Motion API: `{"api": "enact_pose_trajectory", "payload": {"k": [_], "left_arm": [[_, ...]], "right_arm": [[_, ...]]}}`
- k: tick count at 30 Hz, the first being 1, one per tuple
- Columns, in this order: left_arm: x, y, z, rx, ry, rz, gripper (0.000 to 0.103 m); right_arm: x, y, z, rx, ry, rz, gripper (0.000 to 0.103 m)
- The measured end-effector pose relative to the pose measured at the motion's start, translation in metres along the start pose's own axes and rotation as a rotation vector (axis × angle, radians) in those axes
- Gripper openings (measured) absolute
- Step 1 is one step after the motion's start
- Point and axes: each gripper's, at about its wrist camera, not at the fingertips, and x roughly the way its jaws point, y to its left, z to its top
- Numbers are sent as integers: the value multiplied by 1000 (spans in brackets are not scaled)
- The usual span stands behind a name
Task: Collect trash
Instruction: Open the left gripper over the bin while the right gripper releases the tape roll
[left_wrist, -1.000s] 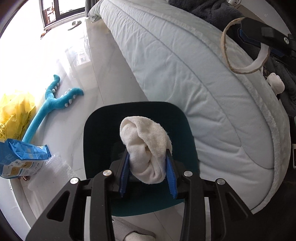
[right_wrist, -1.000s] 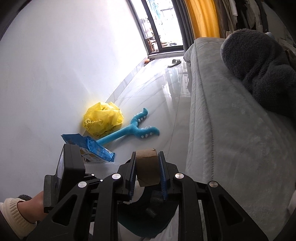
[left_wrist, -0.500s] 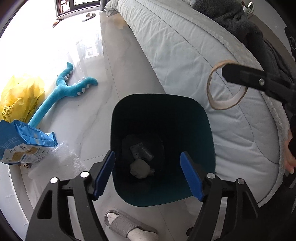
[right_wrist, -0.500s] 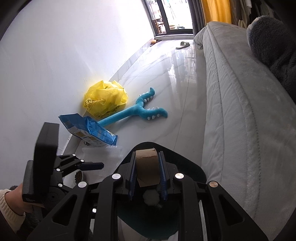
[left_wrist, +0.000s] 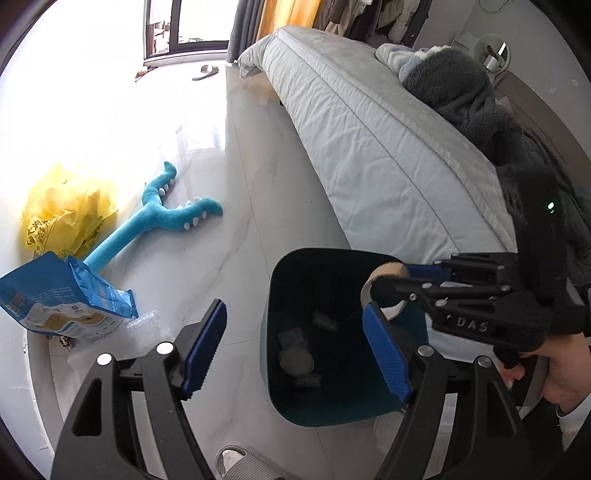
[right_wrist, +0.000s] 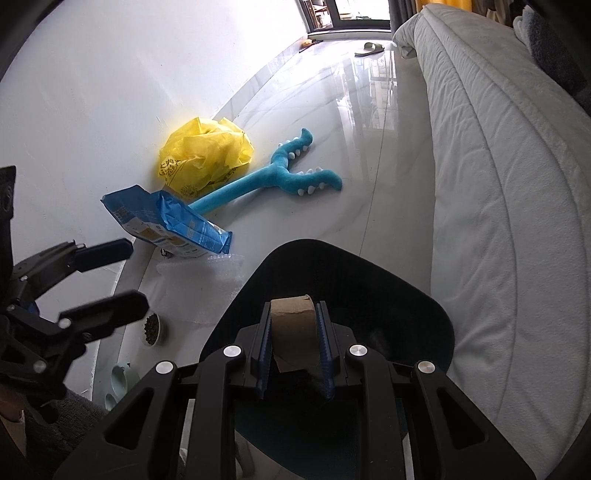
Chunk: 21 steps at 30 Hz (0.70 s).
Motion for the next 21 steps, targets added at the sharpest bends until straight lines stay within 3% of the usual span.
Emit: {"api": "enact_pose_trajectory", "payload": {"k": [9, 14, 15, 18, 21], "left_arm": [[-35, 4, 10, -28, -139, -37, 78], [-51, -3, 21, -21, -190, -20, 78], [-55, -6, 23, -19, -204, -19, 78], [-65, -13, 28, -16, -237, -32, 78], [-72, -20, 31, -4, -260, -31, 78]], "right_arm": [[28, 5, -9, -18, 80, -15, 23], [41, 4, -16, -30, 137, -27, 23], [43, 3, -18, -29, 150, -27, 25], [49, 2, -24, -27, 181, -36, 47], [50, 3, -27, -35, 200, -43, 49]]}}
